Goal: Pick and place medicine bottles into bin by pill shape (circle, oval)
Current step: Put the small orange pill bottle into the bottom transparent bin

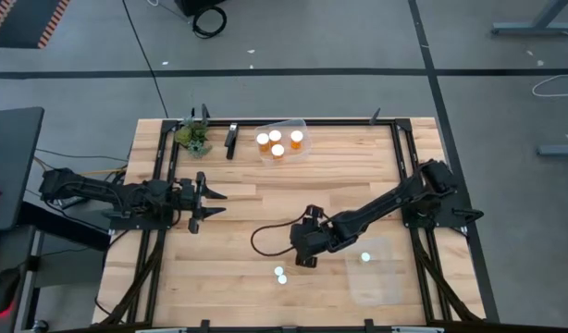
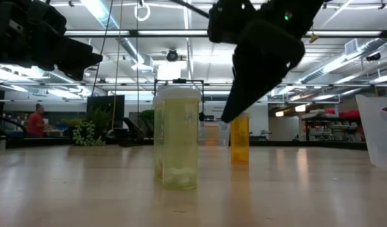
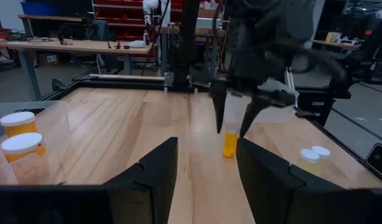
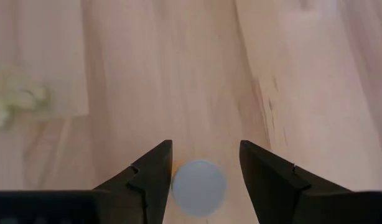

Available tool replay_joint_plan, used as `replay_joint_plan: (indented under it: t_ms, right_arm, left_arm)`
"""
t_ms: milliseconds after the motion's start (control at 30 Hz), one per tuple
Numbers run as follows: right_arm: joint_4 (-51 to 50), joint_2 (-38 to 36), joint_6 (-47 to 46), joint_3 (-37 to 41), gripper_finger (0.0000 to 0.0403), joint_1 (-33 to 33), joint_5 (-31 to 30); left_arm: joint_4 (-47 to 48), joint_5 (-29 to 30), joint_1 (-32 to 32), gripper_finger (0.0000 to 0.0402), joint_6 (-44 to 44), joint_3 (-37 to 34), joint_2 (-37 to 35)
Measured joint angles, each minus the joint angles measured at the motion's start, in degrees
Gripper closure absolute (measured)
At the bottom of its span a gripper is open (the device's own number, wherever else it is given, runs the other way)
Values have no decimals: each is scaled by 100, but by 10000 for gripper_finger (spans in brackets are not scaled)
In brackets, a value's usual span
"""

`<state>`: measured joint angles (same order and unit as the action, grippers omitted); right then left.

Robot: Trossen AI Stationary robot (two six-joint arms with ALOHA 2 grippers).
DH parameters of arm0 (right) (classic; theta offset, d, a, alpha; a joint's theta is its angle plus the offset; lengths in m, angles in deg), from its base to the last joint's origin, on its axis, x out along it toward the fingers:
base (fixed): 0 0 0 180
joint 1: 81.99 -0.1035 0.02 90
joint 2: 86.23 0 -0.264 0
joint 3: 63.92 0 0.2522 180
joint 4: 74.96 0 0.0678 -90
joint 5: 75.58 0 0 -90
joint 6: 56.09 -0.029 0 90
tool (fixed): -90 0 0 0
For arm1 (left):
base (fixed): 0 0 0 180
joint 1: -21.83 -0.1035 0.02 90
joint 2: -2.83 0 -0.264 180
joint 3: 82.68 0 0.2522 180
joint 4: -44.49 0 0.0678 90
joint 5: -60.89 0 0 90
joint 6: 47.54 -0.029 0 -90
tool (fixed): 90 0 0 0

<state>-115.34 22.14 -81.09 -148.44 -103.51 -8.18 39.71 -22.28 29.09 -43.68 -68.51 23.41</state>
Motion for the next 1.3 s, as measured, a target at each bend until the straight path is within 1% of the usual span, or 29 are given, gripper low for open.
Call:
replay_joint_plan:
  t_ms: [100,233,467,567,800,1000,1300]
  right_arm:
    - [-110,87,-61,2,209,2,19]
    - [-273,27,-270,2,216,0,63]
    - [-390,-75,-509,0,266,0,177]
    - [-435,-89,-567,0,279,2,235]
    - [-517,-109,-760,-2,266,1,378]
    - [-663,-331,-997,0,273,-53,581]
    - [-937,-912,-1505,0,271,-449,335]
  left_arm:
    - [-3,-1,-1,230,0,0,1]
    - [-1,0,0,230,0,0,0]
    - [-11,-2,-2,230,0,0,2]
    - [-14,-1,-1,230,0,0,2]
    - [-13,-2,-2,230,-2,2,2]
    - [-8,-1,-1,230,-3,0,0]
    - [-2,0,0,230,-4,0,2]
